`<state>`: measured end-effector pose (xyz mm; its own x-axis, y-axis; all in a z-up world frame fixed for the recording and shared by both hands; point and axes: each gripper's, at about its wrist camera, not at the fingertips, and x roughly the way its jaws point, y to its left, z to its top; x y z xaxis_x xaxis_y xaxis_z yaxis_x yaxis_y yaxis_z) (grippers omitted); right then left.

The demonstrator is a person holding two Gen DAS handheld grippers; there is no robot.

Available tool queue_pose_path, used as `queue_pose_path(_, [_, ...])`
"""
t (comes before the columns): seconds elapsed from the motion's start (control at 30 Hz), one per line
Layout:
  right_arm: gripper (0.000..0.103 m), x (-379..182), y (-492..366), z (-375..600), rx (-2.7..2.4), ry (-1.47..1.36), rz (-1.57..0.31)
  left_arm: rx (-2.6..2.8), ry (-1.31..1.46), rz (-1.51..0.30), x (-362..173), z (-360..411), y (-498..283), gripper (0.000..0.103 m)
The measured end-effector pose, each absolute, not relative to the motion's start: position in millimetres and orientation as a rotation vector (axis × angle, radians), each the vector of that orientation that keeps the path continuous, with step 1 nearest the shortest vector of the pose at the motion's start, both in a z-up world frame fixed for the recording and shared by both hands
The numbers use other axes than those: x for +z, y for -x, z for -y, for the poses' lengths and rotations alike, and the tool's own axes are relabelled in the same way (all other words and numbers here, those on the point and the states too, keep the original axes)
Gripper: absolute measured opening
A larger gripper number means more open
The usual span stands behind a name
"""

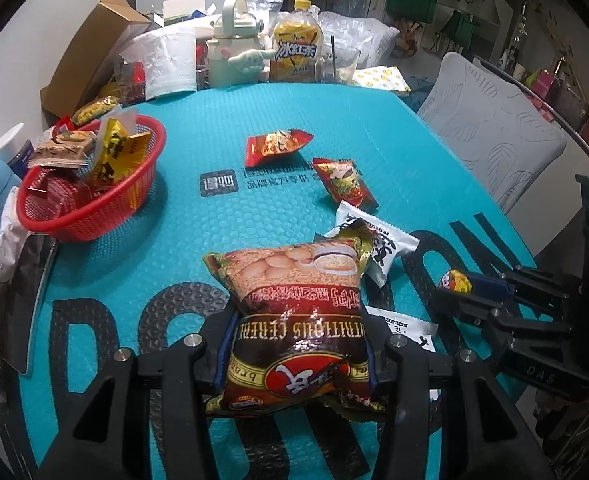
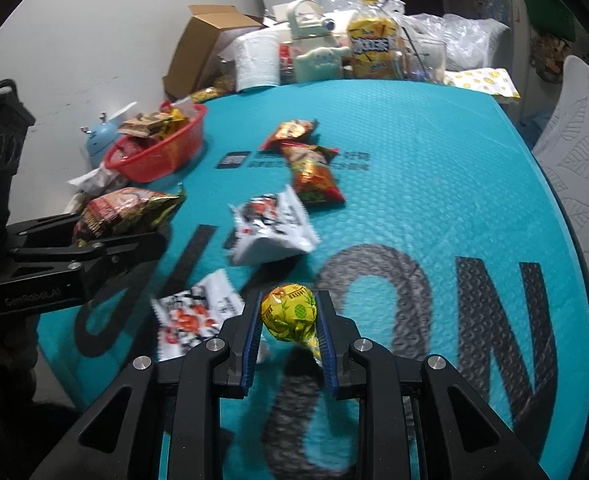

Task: Organize snacks
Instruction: 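Lift and carry the cereal bag and lollipop toward the red basket with both grippers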

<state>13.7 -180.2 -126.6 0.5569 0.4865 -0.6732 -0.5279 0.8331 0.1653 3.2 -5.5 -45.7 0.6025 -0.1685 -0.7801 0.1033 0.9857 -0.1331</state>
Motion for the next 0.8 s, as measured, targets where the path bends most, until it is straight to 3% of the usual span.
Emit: queue_pose_path(0.8, [0.026, -59, -12, 126, 0.773, 0.157, -0.607, -0.08, 0.121, -0.716, 24, -37, 9, 0.047])
